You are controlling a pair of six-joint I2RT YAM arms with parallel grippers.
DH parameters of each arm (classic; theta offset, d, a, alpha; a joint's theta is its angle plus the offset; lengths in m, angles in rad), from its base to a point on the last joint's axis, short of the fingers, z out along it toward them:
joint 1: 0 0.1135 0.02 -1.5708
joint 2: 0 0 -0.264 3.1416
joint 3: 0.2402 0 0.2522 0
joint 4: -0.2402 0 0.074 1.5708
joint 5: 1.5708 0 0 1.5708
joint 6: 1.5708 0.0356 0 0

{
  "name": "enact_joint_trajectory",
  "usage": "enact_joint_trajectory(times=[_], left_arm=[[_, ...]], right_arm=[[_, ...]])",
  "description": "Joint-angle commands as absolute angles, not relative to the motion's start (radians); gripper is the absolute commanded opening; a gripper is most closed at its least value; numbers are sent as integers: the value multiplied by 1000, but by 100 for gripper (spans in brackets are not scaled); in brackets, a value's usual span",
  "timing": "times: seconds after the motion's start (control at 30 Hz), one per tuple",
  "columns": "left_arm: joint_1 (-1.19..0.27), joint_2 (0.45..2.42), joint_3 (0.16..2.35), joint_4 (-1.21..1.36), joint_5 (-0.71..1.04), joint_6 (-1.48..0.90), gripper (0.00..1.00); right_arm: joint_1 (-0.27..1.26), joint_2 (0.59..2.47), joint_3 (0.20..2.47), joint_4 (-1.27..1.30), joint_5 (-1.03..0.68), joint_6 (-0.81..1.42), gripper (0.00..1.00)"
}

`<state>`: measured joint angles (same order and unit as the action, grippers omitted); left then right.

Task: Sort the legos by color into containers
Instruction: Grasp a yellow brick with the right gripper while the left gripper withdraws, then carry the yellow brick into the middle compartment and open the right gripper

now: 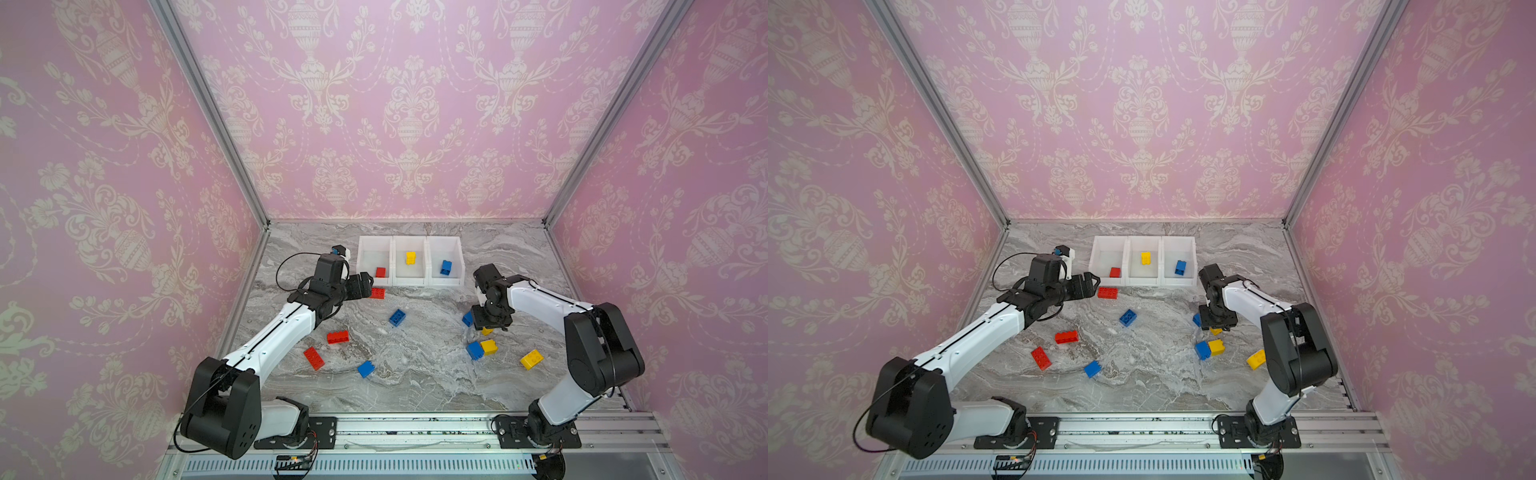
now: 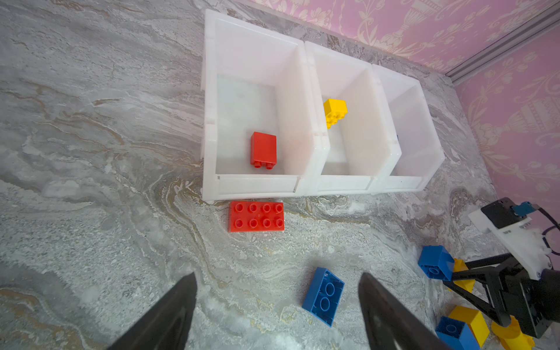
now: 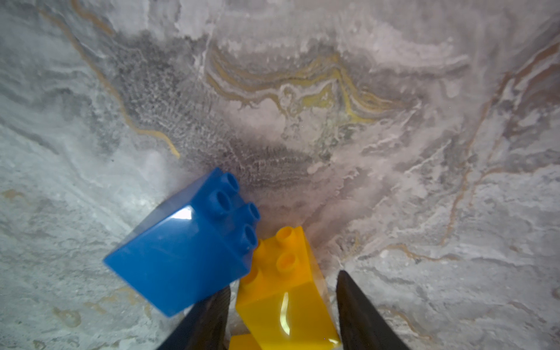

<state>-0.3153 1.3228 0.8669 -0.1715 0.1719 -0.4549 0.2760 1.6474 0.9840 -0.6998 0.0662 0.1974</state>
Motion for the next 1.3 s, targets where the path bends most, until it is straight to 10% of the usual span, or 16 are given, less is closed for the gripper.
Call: enact_joint_trajectory(times=[0.0,0.67,1.27], left_arm=[[-304,1299,848,-159,190,-471,86],[-289,1276,810,-147,196,-486,88],[-246,1249,695,-86,224,-514,89]], right_arm=[[271,1652,964,-694,43,200,54],[295,1599,981,-729,40,231,31],[436,1590,1345,-768,-8,284,32]])
